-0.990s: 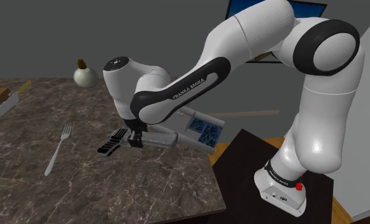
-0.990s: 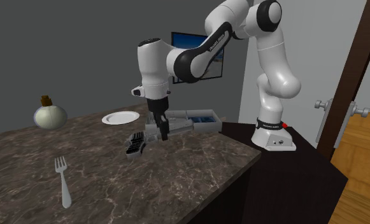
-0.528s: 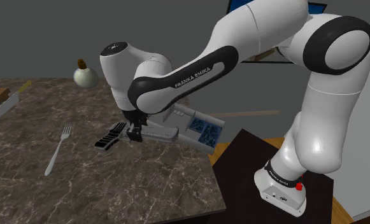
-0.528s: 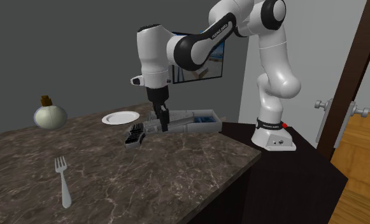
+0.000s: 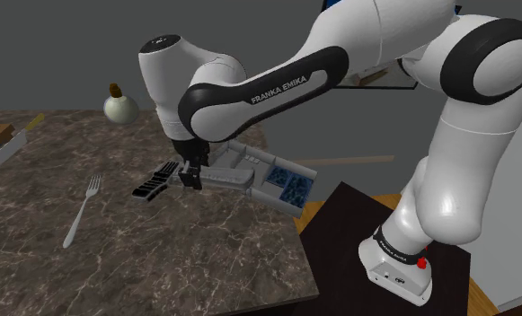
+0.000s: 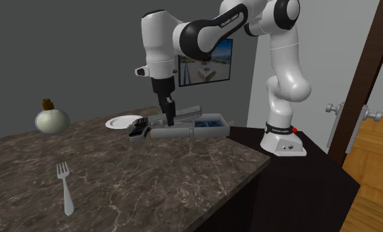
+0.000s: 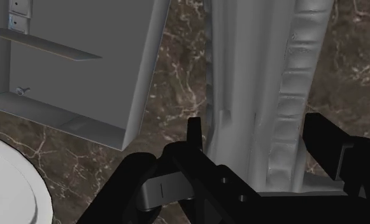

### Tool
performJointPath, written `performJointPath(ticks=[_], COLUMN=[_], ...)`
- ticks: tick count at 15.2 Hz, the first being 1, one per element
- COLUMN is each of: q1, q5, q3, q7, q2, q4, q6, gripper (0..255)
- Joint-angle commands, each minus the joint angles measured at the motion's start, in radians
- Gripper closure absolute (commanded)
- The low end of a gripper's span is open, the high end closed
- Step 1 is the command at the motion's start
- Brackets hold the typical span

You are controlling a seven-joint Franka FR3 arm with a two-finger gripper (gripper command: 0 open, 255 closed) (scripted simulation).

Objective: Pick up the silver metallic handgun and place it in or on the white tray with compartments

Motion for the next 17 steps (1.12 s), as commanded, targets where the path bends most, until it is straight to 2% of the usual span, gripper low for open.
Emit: performJointPath(ticks=[1, 9, 17], q1=[-0.026, -0.135, -0.223], q5=[0.016, 0.082, 0.103], q3=[-0.007, -0.075, -0.184], q7=[-0.034, -0.227, -0.435], q2=[-0.047, -0.253, -0.407], q4=[-0.053, -0.295, -0.464], q6=[0.015, 0.09, 0.133], gripper=[255, 255, 255])
